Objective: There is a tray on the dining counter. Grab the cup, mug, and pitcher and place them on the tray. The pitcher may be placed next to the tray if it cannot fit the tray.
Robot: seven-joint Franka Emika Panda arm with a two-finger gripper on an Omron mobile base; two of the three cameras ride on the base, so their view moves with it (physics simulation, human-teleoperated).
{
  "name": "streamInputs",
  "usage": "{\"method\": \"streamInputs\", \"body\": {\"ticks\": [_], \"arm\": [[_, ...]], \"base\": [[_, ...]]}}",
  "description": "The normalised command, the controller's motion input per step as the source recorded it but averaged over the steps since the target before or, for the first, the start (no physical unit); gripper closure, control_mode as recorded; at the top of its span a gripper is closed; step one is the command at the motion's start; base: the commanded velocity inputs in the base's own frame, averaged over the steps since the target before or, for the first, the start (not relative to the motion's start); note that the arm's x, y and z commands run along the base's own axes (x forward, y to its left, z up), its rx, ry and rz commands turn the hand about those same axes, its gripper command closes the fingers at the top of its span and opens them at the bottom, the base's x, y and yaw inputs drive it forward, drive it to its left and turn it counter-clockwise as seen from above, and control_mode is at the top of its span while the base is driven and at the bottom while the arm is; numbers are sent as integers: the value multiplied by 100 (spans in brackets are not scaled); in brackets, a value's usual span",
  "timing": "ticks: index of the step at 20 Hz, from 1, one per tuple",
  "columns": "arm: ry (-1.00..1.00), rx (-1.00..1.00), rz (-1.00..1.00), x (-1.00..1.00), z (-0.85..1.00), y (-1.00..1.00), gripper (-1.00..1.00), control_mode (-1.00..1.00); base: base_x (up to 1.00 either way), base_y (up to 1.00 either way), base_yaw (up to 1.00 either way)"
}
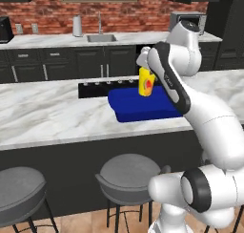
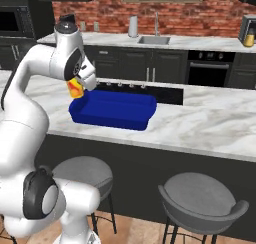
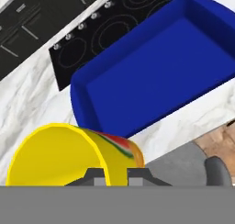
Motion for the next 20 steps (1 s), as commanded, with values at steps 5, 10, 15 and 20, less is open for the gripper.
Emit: {"method": "streamInputs", "body": {"ticks": [5, 10, 15, 20], "arm": [[5, 1, 0, 63, -35, 2, 100, -100], [7, 0, 0, 50, -36, 3, 100, -100], [11, 0, 0, 47, -35, 9, 100, -100], [13, 0, 0, 43, -29, 16, 100, -100]], "base": [[0, 0, 0], [0, 0, 0], [0, 0, 0], [0, 0, 0]]}}
